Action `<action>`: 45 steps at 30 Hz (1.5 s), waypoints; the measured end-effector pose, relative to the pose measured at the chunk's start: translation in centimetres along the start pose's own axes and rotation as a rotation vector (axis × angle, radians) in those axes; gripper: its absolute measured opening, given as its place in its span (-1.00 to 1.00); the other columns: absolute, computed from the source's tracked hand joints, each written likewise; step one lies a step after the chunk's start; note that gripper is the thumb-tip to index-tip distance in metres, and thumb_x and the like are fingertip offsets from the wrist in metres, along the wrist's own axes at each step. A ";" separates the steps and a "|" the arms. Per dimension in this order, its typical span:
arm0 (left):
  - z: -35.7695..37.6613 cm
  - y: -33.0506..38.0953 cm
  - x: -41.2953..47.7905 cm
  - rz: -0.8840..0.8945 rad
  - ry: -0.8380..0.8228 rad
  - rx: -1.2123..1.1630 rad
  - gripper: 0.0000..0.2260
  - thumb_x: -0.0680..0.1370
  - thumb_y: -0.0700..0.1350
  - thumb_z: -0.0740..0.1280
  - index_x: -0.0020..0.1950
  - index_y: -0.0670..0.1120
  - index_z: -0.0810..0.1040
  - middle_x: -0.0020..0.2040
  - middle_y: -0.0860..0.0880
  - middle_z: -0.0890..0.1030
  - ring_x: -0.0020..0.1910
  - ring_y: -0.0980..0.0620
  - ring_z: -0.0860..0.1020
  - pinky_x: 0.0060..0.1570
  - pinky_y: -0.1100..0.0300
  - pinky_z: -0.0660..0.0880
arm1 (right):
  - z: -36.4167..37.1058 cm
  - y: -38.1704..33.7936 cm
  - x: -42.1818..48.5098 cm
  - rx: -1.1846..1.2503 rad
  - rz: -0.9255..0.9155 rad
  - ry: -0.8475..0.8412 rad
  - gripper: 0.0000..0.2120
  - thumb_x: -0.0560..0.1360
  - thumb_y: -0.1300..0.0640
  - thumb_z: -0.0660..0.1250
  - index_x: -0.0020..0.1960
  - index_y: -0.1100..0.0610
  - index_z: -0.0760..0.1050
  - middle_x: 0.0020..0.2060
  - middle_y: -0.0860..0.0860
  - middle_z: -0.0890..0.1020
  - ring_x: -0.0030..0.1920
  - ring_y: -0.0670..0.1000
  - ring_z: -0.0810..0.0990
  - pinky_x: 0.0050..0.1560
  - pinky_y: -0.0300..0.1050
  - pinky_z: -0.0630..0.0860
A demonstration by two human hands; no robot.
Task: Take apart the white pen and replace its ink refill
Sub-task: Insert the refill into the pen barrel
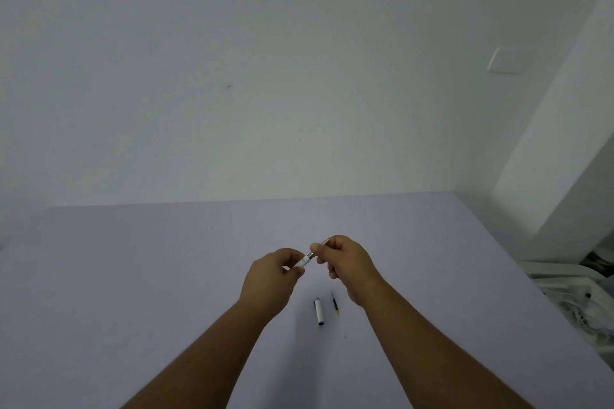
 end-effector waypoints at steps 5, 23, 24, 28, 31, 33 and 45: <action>-0.5 0.9 0.3 0.049 -0.022 0.046 -0.86 0.52 -0.11 0.32 0.05 0.01 0.60 -0.08 0.06 0.62 -0.19 0.07 0.57 -0.27 0.34 0.44 | 0.1 -0.5 -0.2 0.055 -0.029 -0.019 -0.99 0.41 0.09 0.40 -0.19 0.01 0.59 -0.36 -0.04 0.62 -0.44 -0.09 0.44 -0.35 -0.22 0.46; -2.8 4.6 0.6 0.244 0.046 0.115 -0.86 0.53 -0.13 0.32 0.04 0.02 0.62 -0.16 0.10 0.58 -0.25 0.18 0.49 -0.29 0.38 0.37 | -1.1 -4.2 -0.7 -0.106 -0.131 0.069 -0.69 0.39 -0.18 0.38 -0.26 0.07 0.57 -0.44 -0.08 0.58 -0.45 -0.10 0.46 -0.38 -0.25 0.47; -2.9 4.8 0.7 0.246 0.053 0.108 -0.86 0.53 -0.13 0.32 0.04 0.02 0.62 -0.16 0.11 0.58 -0.24 0.19 0.49 -0.29 0.39 0.36 | -1.1 -4.4 -0.8 -0.092 -0.122 0.067 -0.67 0.38 -0.21 0.38 -0.24 0.07 0.57 -0.42 -0.07 0.58 -0.43 -0.10 0.47 -0.37 -0.25 0.48; -3.1 5.4 1.0 0.233 0.086 0.065 -0.86 0.52 -0.11 0.32 0.05 0.03 0.61 -0.13 0.10 0.60 -0.22 0.18 0.51 -0.30 0.39 0.36 | -1.0 -4.8 -1.0 0.150 -0.143 -0.081 -0.94 0.46 0.08 0.38 -0.09 0.00 0.62 -0.27 -0.07 0.61 -0.27 -0.06 0.52 -0.24 -0.20 0.51; -3.0 5.8 0.7 0.262 0.088 0.071 -0.85 0.53 -0.10 0.32 0.07 0.01 0.61 -0.11 0.10 0.61 -0.21 0.20 0.51 -0.28 0.42 0.36 | -0.9 -4.9 -1.0 0.150 -0.085 -0.011 -0.88 0.41 0.01 0.43 -0.20 0.06 0.59 -0.38 -0.04 0.56 -0.36 -0.04 0.45 -0.29 -0.17 0.46; -3.0 6.0 0.6 0.273 0.098 0.065 -0.85 0.52 -0.11 0.32 0.07 0.01 0.61 -0.12 0.11 0.61 -0.21 0.21 0.51 -0.28 0.42 0.34 | -1.0 -4.7 -1.1 0.196 -0.077 -0.015 -0.86 0.40 -0.01 0.44 -0.18 0.06 0.60 -0.36 -0.06 0.55 -0.35 -0.05 0.45 -0.29 -0.17 0.46; -3.3 6.5 -0.3 0.292 0.113 0.090 -0.86 0.52 -0.12 0.33 0.05 0.03 0.61 -0.17 0.15 0.57 -0.21 0.18 0.50 -0.26 0.40 0.36 | -1.7 -4.6 -2.1 0.348 -0.154 -0.058 -0.92 0.47 0.12 0.36 -0.12 0.09 0.63 -0.30 -0.03 0.56 -0.31 -0.06 0.46 -0.31 -0.21 0.46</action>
Point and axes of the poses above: each hand's wrist, its own x-axis towards the middle knuckle, its own z-axis out of the palm, y = z × x, the point moved 2 cm from there along x, towards the middle knuckle
